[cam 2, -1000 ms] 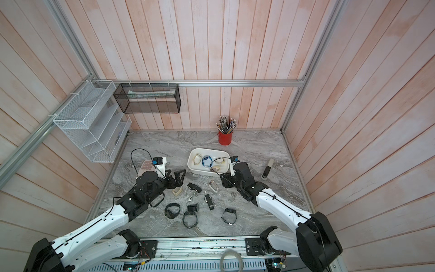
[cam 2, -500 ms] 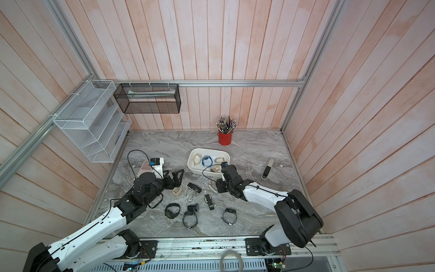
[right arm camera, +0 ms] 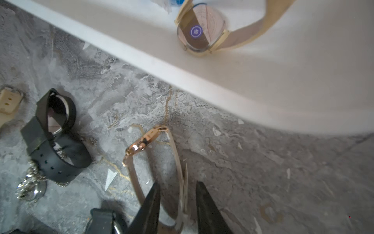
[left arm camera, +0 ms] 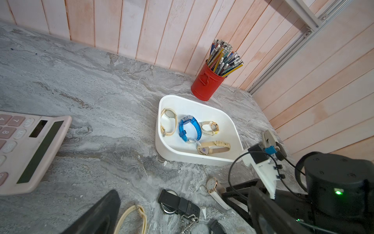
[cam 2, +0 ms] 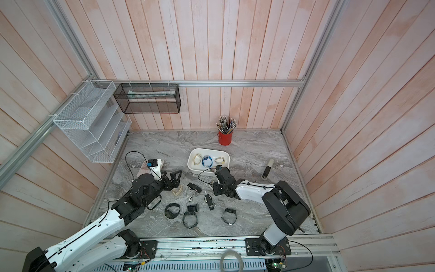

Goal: Put the watch into the storage box
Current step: Pick up the watch at the center of the board.

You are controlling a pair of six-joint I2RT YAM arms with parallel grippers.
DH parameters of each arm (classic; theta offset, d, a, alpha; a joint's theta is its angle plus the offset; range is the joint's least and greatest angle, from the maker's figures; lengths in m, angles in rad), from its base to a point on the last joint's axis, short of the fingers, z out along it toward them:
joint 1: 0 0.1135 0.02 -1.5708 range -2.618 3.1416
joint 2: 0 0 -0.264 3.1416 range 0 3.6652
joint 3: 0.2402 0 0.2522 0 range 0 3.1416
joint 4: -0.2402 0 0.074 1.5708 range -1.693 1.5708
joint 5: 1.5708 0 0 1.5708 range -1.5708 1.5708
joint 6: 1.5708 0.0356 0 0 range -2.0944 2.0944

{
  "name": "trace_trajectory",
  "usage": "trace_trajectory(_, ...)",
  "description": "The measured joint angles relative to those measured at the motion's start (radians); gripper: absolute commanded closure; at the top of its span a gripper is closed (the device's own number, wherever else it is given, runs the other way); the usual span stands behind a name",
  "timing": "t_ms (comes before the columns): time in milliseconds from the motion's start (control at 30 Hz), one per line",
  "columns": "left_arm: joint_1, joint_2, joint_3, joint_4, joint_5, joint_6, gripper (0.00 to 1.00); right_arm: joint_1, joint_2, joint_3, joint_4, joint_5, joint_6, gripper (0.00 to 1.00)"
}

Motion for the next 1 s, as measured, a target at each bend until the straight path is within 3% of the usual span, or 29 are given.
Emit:
trace_trajectory(233,0.002,-0.006,-0.003,-0.001,0.000,0.000,0.00,0.025,0.019,0.017,-0.004,0.029,-0.003,1.00)
trace_trajectory(500,0.008,-0.017,-0.014,-0.002,-0.003,0.000,0.00,0.045,-0.005,0.060,-0.064,0.078,-0.013,1.00)
trace_trajectory(833,0.013,-0.017,-0.031,-0.001,-0.008,-0.015,0.00,0.051,-0.253,0.103,-0.180,0.131,-0.044,1.00)
trace_trajectory(1000,0.013,-0.021,-0.032,0.000,-0.008,-0.023,0.00,0.006,-0.302,0.165,-0.219,0.150,-0.078,1.00)
